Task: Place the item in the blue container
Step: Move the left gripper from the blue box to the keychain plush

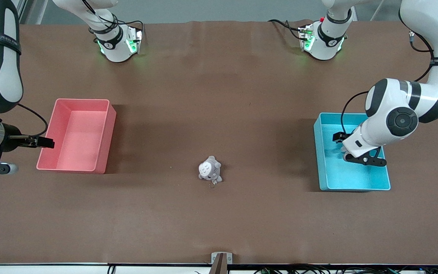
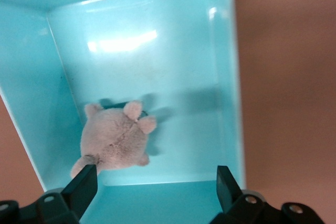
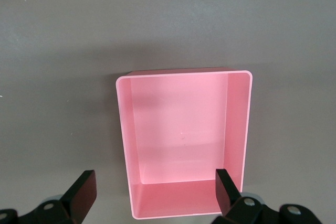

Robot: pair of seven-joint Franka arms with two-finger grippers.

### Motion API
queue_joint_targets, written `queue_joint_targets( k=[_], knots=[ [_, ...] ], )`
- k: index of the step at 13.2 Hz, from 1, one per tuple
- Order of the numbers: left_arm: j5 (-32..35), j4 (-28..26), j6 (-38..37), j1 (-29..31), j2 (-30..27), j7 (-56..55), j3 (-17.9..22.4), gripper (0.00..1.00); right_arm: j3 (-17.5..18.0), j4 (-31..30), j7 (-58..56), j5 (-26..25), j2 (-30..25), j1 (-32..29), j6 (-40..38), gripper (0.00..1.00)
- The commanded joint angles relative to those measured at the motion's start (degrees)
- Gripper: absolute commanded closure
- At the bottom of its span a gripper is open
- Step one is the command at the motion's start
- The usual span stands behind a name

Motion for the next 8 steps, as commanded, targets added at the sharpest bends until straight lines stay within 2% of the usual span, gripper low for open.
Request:
queue_joint_targets(
  k=[1,4,8],
  knots=[
    [-1.84,5.27,-2.52,-0.58,1.29,-10.02,-6.02,0.00,1.23,-0.22,0.17,-1.11,-1.64,-0.35,-1.79,0.00],
    [-4.31,13.87,-2.52,-8.29,6.65,-24.16,-7.18,0.00,1.23,1.08,-0.18,-0.68,-1.91,-0.78,-1.79,0.00],
    [-4.49,25.03,0.97,-17.97,17.62,-47.64,-7.27,0.00,1.41,2.32,-0.09,-0.15,-1.82,-0.52,-1.79,0.00]
  ],
)
